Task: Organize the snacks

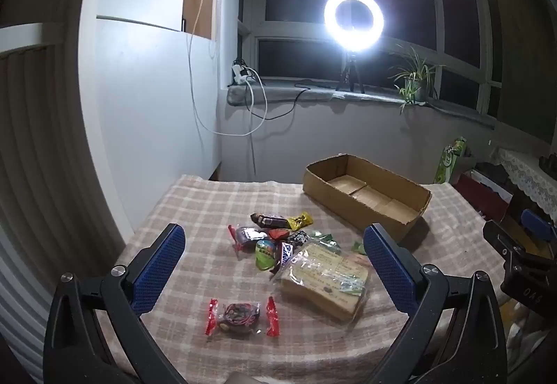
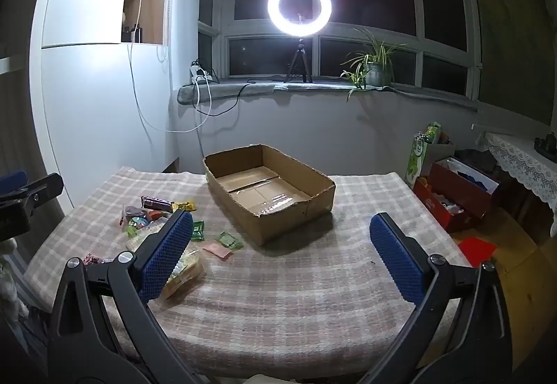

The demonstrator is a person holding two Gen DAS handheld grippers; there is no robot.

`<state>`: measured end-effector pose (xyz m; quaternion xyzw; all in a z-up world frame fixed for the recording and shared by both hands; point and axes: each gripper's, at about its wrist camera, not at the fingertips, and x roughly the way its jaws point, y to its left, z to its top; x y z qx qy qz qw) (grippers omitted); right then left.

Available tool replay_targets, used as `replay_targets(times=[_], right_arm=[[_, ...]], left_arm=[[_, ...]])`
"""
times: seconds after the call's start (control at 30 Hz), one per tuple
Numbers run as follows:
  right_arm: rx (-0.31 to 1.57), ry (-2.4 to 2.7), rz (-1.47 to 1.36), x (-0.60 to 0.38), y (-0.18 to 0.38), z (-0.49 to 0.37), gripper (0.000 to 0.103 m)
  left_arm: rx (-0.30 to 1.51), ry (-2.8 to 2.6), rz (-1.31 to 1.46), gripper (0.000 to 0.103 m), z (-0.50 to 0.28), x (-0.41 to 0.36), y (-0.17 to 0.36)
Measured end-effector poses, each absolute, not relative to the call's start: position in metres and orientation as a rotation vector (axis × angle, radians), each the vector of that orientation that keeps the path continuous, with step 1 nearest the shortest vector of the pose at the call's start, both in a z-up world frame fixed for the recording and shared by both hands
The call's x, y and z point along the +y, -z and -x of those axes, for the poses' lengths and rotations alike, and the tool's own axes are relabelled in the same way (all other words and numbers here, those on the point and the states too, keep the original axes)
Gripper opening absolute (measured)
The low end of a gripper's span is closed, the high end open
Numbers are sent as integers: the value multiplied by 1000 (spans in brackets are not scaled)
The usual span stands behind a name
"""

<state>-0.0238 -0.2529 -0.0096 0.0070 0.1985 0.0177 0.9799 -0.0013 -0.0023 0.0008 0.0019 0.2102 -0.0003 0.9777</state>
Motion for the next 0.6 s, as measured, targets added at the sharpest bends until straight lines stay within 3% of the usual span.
replay_targets(times=[0.6], right_arm=[[396, -49, -2, -246, 8, 27, 103]], left_arm=[[433, -11, 49, 102, 1, 10, 10]])
